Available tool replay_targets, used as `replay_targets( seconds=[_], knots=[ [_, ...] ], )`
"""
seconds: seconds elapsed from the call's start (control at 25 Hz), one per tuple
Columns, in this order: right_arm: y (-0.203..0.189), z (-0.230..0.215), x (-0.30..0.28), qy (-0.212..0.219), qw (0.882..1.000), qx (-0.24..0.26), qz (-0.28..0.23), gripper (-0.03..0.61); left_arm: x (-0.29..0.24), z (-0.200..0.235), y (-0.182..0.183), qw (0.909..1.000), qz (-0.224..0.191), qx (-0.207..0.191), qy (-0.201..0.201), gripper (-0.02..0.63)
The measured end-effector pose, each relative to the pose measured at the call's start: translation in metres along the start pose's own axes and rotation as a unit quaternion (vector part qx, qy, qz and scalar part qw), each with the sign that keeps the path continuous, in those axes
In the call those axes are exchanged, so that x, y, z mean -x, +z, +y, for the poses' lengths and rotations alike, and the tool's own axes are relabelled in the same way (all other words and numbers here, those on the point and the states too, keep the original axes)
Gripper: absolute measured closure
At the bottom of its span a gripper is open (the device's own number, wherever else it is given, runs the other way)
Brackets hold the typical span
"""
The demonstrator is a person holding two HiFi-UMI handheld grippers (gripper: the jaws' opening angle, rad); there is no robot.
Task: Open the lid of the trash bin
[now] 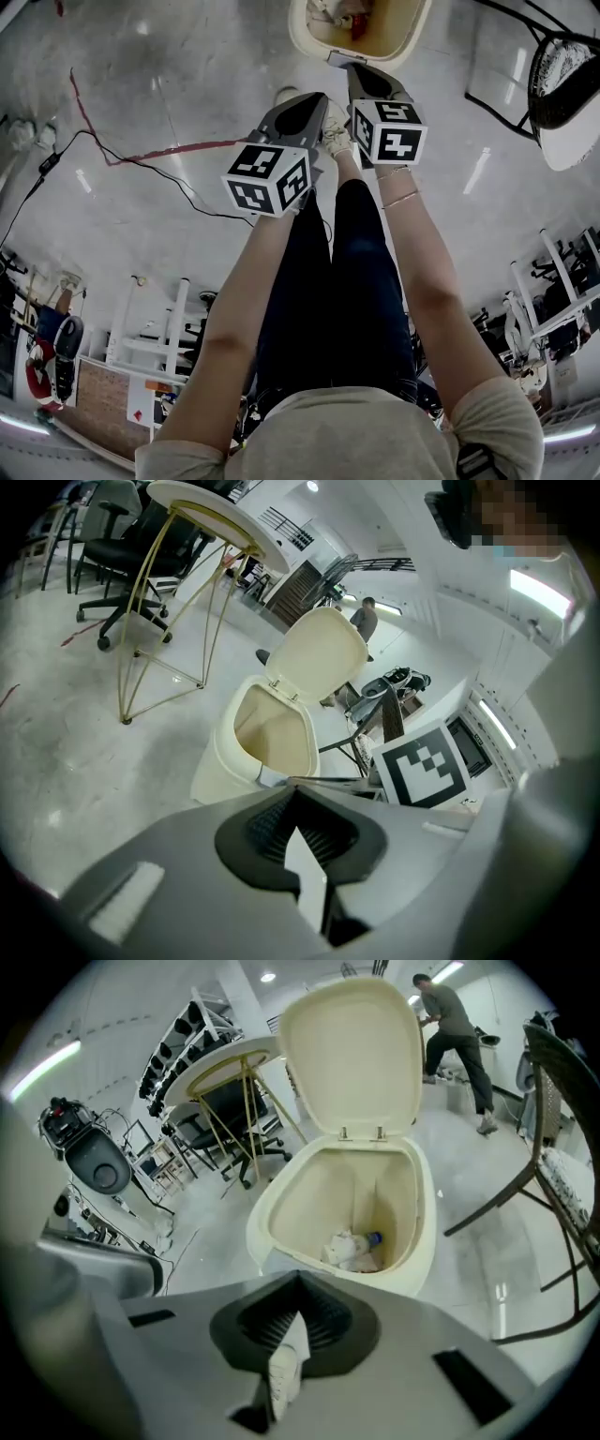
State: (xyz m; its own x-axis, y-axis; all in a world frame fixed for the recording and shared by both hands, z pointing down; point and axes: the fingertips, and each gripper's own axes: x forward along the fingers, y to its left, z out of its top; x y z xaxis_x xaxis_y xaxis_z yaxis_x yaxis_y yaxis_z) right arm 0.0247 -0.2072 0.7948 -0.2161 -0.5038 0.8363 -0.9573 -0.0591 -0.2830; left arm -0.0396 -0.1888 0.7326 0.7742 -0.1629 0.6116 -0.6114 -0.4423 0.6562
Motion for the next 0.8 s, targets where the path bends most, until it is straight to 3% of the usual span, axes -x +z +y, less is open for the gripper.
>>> replay_targets(
  seconds=[0.16,0.28,0.8],
  knots=[
    [0.001,0.002,0.002,-0.02,1.0,0.023,0.008,0.571,0.004,-0.001,0.0,1.0,0.0,0.001,-0.001,0.609],
    [0.004,0.001,0.002,-0.028,1.0,0.007,0.012,0.571,0.006,-0.002,0.004,1.0,0.0,-0.003,-0.002,0.609],
    [0.029,0.008,0.054,-0.007,1.0,0.002,-0.021,0.571,0.022,-0.027,0.03,0.9995,-0.009,-0.027,-0.011,0.609]
  ],
)
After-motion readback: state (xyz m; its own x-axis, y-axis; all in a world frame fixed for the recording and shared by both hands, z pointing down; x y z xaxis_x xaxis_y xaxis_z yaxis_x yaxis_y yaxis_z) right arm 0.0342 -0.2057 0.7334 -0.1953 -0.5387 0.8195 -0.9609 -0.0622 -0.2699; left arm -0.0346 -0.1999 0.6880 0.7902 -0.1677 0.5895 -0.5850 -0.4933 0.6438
